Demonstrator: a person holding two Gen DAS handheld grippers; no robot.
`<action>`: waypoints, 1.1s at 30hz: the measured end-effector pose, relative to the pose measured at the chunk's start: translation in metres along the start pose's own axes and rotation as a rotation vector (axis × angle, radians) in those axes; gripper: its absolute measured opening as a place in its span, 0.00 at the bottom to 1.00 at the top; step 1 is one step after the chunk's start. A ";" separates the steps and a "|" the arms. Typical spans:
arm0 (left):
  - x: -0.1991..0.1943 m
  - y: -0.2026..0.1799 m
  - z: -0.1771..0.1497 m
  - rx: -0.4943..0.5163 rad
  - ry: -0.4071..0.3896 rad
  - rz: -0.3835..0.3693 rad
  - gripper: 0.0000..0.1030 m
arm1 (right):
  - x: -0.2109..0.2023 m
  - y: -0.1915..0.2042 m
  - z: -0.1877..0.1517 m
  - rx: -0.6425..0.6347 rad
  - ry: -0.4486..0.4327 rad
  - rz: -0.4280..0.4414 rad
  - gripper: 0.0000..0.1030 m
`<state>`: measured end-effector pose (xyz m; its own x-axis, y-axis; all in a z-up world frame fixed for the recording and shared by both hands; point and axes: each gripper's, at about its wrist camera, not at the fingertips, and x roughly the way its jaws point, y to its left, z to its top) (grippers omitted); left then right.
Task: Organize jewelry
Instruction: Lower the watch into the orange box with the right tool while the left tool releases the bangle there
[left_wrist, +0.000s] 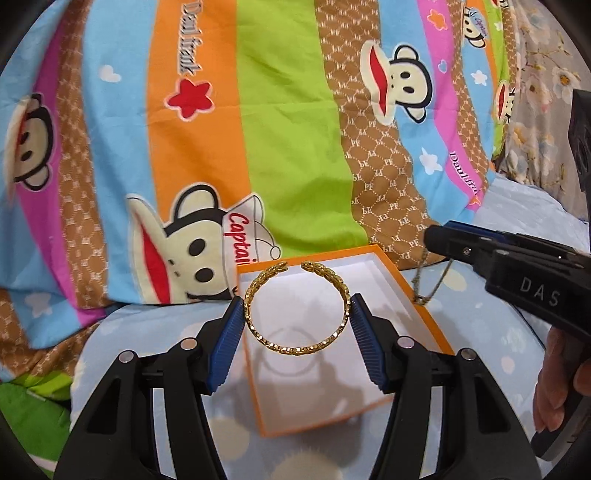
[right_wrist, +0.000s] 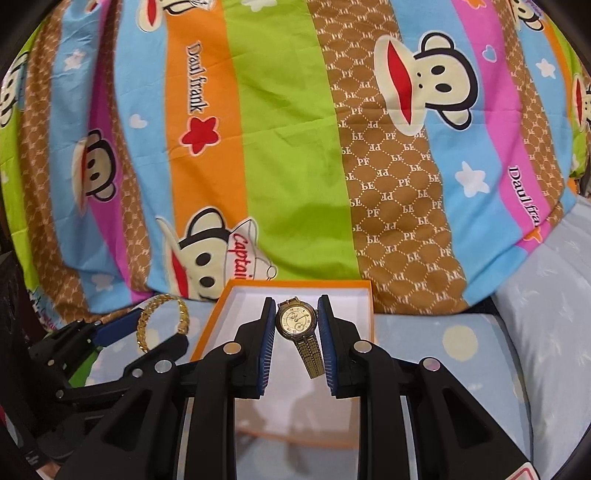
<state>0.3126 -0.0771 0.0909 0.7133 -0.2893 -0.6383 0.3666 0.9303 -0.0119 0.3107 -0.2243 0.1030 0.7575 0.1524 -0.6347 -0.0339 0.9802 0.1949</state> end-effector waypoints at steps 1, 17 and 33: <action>0.007 0.000 0.002 0.000 0.003 0.007 0.55 | 0.011 -0.002 0.004 0.002 0.002 0.000 0.21; 0.126 0.008 0.011 -0.027 0.223 0.027 0.58 | 0.116 -0.029 -0.002 -0.016 0.179 -0.065 0.24; 0.039 0.049 -0.045 -0.053 0.148 0.058 0.76 | 0.042 -0.060 -0.074 0.056 0.183 -0.108 0.33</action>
<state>0.3316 -0.0328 0.0304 0.6348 -0.2018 -0.7458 0.2925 0.9562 -0.0097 0.2964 -0.2670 0.0095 0.6234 0.0724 -0.7785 0.0810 0.9843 0.1565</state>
